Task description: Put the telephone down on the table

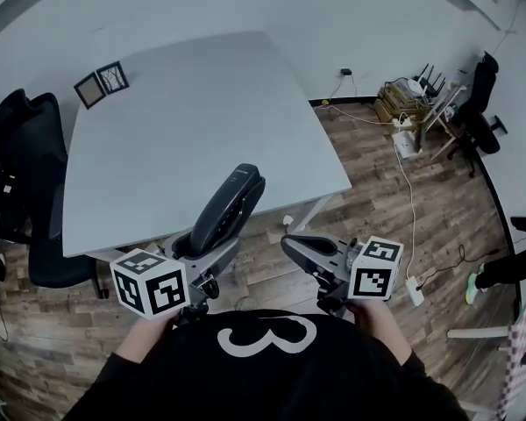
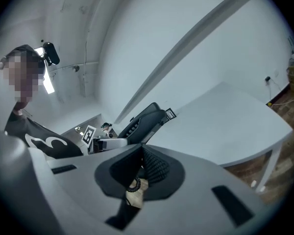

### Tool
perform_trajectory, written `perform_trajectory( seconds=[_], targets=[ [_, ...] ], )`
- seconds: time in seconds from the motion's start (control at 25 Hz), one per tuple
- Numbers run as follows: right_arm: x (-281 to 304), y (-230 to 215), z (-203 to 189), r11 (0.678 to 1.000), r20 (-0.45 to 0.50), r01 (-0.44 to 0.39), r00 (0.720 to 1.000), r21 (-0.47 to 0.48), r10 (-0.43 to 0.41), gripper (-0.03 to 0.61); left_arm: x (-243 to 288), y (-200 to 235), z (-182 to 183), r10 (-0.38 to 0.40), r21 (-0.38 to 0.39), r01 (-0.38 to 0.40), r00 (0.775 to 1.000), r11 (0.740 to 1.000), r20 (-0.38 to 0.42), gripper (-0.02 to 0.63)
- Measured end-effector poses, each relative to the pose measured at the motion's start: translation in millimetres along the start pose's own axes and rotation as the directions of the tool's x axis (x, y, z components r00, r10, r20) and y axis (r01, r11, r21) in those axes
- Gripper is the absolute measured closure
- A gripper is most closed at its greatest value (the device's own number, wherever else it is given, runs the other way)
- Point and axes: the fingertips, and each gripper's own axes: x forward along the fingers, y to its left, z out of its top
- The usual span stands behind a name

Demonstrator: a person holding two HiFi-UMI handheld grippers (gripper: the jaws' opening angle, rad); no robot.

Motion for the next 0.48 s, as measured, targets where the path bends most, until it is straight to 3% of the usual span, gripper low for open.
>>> perform_trajectory(
  seconds=[0.28, 0.48],
  targets=[
    [41.2, -16.2, 0.8, 0.999, -0.089, -0.029, 0.996, 0.023, 0.031, 0.574, -7.6, 53.8, 5.5, 0.07, -0.118, -0.065, 0.997, 0.991, 0.035, 0.322],
    [64.7, -33.2, 2.5, 0.996, -0.111, -0.062, 0.991, 0.067, 0.069, 0.574, -10.9, 73.8, 5.8, 0.129, -0.14, -0.121, 0.991, 0.983, 0.044, 0.322]
  ],
)
